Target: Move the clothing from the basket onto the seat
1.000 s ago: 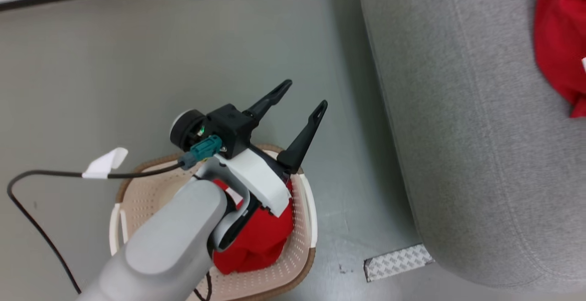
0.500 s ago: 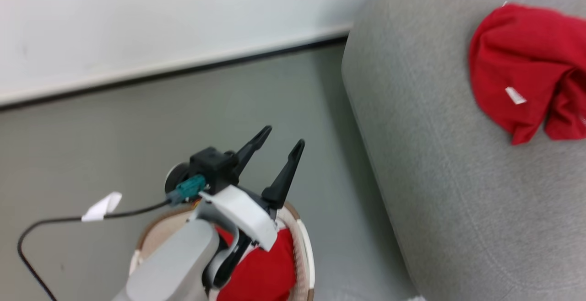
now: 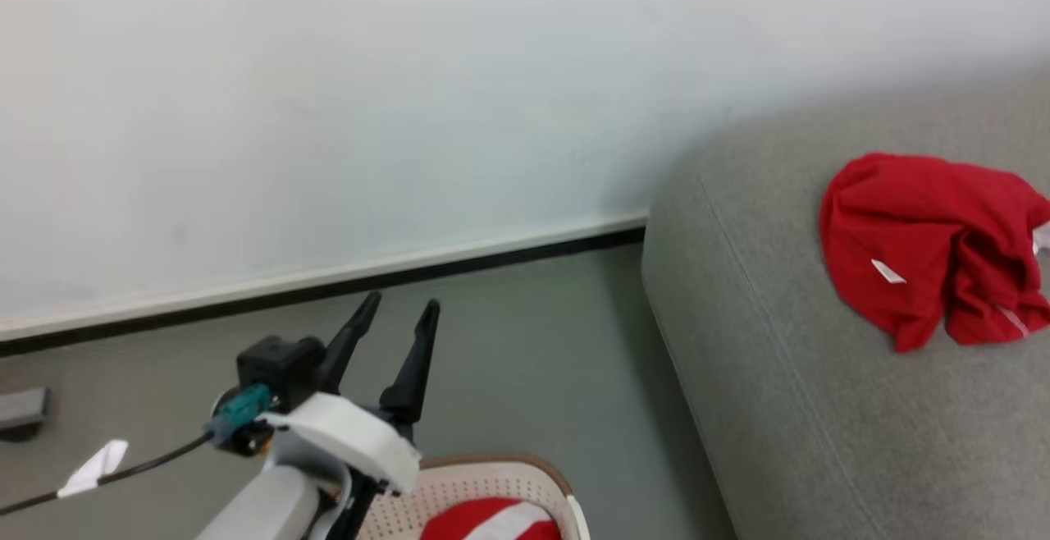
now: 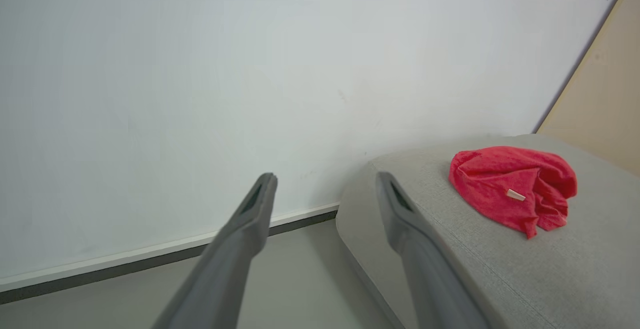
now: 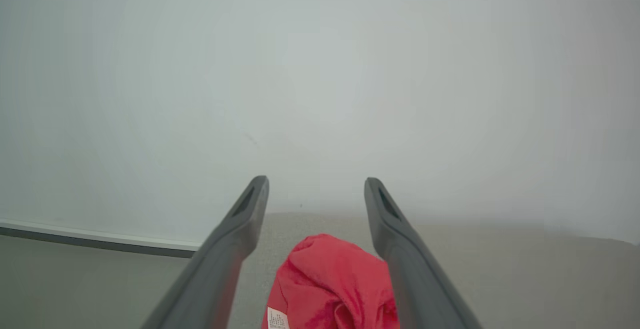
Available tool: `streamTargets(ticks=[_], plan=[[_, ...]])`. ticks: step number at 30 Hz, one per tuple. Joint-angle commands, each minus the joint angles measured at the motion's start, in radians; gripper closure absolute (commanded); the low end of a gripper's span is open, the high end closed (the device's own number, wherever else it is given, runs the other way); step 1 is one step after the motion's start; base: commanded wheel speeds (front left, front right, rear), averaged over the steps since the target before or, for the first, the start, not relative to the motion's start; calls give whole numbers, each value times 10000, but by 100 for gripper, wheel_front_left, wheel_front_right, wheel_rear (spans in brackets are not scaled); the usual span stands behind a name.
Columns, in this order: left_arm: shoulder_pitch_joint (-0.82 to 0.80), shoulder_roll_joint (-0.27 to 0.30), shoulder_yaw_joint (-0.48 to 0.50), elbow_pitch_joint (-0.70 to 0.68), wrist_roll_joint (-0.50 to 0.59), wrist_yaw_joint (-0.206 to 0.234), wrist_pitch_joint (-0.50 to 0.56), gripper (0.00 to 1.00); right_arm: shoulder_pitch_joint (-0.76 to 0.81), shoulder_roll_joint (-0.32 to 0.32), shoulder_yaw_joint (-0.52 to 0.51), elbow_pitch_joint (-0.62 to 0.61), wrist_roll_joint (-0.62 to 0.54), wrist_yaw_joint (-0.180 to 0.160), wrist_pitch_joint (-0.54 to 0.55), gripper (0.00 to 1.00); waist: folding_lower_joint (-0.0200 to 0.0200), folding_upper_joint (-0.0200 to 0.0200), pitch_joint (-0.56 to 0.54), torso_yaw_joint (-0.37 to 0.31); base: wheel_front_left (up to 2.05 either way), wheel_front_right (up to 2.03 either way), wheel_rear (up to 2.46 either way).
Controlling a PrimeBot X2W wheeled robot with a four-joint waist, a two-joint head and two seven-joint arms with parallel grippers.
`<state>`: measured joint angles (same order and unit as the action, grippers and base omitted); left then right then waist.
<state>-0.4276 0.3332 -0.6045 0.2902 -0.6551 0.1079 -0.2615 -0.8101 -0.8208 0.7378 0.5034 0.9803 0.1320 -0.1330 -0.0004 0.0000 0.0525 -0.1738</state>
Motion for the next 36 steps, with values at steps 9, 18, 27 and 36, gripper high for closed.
streamTargets(ticks=[9,18,27,36], plan=[[1409,572,1228,-661,143,653,-32,0,2256,1082,-1462,-766,-811,-24,-1152,0,4,0,-927,921,0,0,0],[2809,260,2868,-1499,912,995,-31,0,5381,3445,-4247,-2052,-2830,-24,-1317,0,4,0,-1071,1389,0,0,0],[4160,-460,4348,-1674,2179,695,-32,0,7831,5586,-5848,-3332,-4472,-24,-1322,0,4,0,-1123,1579,0,0,0],[4439,-1257,5123,-1452,3191,78,-33,0,8010,6067,-5725,-3498,-5353,-24,-1324,0,4,0,-981,1550,0,0,0]])
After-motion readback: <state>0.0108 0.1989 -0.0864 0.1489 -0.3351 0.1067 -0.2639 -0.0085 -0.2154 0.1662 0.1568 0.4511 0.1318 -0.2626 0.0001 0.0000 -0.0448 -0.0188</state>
